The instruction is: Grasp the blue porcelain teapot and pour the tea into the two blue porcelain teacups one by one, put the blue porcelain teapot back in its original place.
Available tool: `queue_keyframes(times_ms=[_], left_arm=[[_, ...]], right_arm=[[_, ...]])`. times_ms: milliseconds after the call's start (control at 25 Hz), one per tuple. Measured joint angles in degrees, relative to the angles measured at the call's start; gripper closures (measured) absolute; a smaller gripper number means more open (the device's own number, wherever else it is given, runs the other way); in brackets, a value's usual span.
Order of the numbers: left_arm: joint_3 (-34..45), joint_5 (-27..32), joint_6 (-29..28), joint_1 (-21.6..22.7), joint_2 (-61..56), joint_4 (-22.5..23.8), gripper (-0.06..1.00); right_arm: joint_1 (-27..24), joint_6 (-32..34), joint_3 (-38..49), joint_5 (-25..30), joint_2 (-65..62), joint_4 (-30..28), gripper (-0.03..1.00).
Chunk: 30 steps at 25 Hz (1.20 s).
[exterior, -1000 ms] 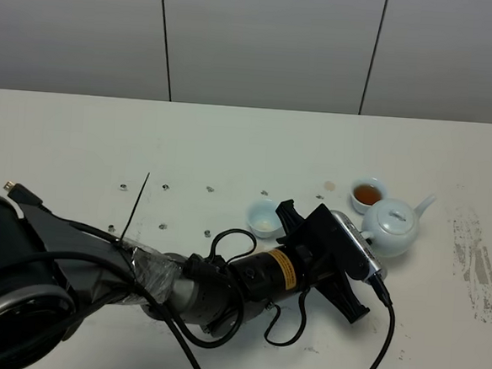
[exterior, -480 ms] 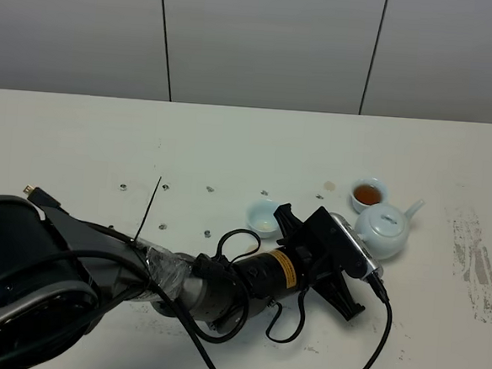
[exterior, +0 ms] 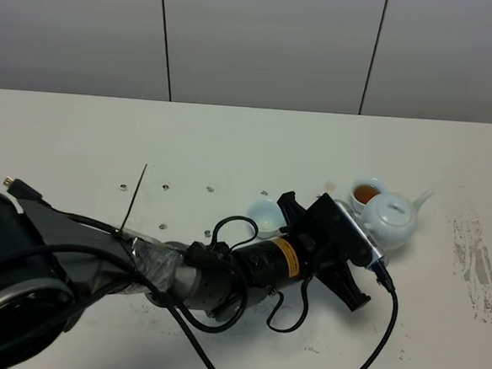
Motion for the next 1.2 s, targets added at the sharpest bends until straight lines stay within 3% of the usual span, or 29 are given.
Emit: queue_keyframes(times_ms=[320,720,960,1200], left_arm=[[0.0,10.27,-0.72,0.91,-8.59,2.27,0.84],[0.16,25.46,-1.88,8.84,-17.59,2.27,0.84],[7.48,19.83,-2.31,14.78,-24.91,2.22,0.84],[14.17,18.95,-3.08,20.76,-31.07,2.27,0.84]], right_arm=[[0.0,0.0,0.0,0.0,0.0,0.0,0.75],[0.0,0.0,0.0,0.0,0.0,0.0,0.75],[0.0,0.0,0.0,0.0,0.0,0.0,0.75],[0.0,0.0,0.0,0.0,0.0,0.0,0.75]])
